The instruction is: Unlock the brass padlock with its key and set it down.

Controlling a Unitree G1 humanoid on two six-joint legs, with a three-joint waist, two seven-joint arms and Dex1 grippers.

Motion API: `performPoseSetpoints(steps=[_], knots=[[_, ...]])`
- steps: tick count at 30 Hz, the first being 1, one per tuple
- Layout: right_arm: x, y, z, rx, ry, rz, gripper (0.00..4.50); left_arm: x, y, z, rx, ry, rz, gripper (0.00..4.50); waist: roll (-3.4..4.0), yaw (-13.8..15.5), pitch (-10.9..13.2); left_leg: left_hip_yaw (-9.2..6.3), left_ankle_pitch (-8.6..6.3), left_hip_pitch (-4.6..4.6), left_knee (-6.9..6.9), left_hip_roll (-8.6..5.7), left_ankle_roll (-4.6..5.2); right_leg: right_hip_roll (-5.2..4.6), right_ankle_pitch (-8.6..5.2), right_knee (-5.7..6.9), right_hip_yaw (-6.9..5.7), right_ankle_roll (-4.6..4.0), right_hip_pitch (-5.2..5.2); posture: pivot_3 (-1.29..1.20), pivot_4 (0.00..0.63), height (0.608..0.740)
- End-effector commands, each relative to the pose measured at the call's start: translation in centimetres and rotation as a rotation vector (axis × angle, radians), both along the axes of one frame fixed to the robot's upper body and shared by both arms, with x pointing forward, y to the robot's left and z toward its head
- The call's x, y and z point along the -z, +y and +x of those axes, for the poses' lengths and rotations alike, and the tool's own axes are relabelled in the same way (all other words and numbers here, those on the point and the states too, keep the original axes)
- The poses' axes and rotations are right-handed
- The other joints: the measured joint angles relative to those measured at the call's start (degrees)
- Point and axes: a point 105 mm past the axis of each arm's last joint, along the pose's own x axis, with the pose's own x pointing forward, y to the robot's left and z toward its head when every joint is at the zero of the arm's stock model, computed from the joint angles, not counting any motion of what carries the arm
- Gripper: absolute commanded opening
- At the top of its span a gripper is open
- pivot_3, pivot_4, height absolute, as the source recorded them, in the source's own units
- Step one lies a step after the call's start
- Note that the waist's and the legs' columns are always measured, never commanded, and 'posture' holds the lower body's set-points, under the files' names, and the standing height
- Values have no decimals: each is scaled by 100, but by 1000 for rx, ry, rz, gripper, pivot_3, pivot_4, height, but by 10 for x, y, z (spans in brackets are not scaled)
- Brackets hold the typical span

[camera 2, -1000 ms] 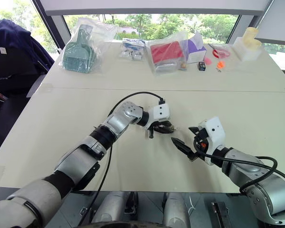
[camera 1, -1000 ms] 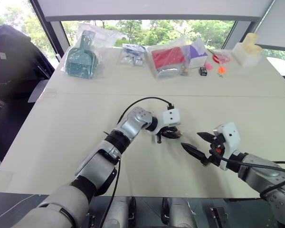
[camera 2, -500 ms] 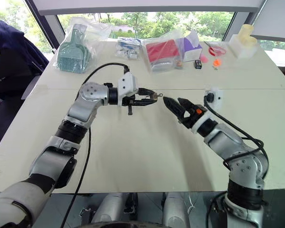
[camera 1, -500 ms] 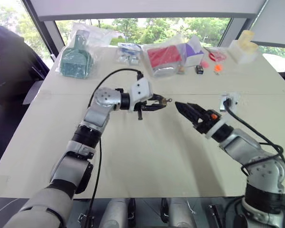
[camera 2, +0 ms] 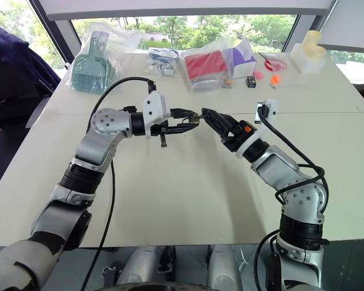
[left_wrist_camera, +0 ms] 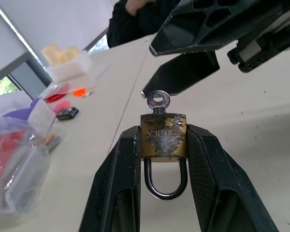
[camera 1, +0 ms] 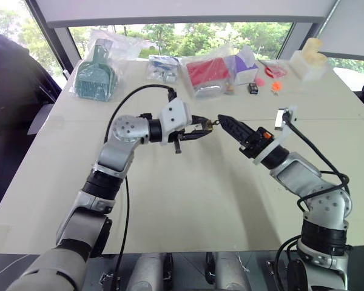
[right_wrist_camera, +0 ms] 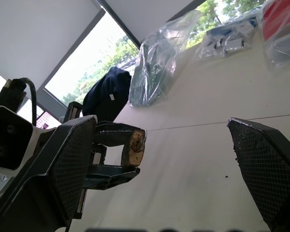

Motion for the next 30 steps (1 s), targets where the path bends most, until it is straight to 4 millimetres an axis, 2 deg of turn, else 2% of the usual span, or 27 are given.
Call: performPoseSetpoints(steps=[1,4,7,8,14,15,23,25,26,30], knots=[[-13,6,-5,-34,-46,16,4500,-19,-4,-5,28,-67,-48,777,0,-1,0,0,0,0,0,0,0,0,0,0,0,0,0,0,150,735],[-13,8,-6,-40,-43,23,4500,-21,-7,-5,35,-73,-50,777,0,0,0,0,2,0,0,0,-3,1,0,0,0,0,0,0,150,735],[-13,11,-8,-50,-37,40,3654,-22,-11,-6,51,-84,-52,777,0,1,0,0,2,0,0,0,-3,1,0,0,0,0,0,0,150,735],[-13,11,-8,-52,-35,44,3259,-22,-12,-6,56,-86,-54,777,0,4,0,0,2,0,0,0,-2,1,0,0,0,0,0,0,150,735],[-13,12,-9,-51,-32,61,139,-25,-14,-8,67,-94,-63,777,0,-2,0,0,5,0,0,1,-8,2,0,0,0,1,1,0,150,735],[-13,12,-9,-50,-32,63,58,-25,-14,-8,67,-95,-64,777,0,0,0,0,3,1,0,1,-4,2,0,0,0,1,1,0,150,735],[-15,11,-9,-41,-27,103,58,-25,-12,-8,51,-108,-79,777,0,1,0,0,1,1,0,0,-1,2,0,-1,0,1,2,0,150,735],[-14,11,-9,-40,-29,99,902,-25,-12,-7,45,-108,-83,777,0,2,0,0,1,1,0,0,-1,2,0,-1,0,1,2,0,150,735],[-14,11,-9,-44,-30,100,1153,-25,-12,-7,43,-108,-83,777,0,2,0,0,1,1,0,0,-1,2,0,-1,0,1,2,0,150,735],[-12,10,-7,-33,-22,91,3120,-25,-11,-6,35,-111,-83,777,0,1,0,0,1,1,0,0,-1,2,0,-1,0,1,2,0,150,735]])
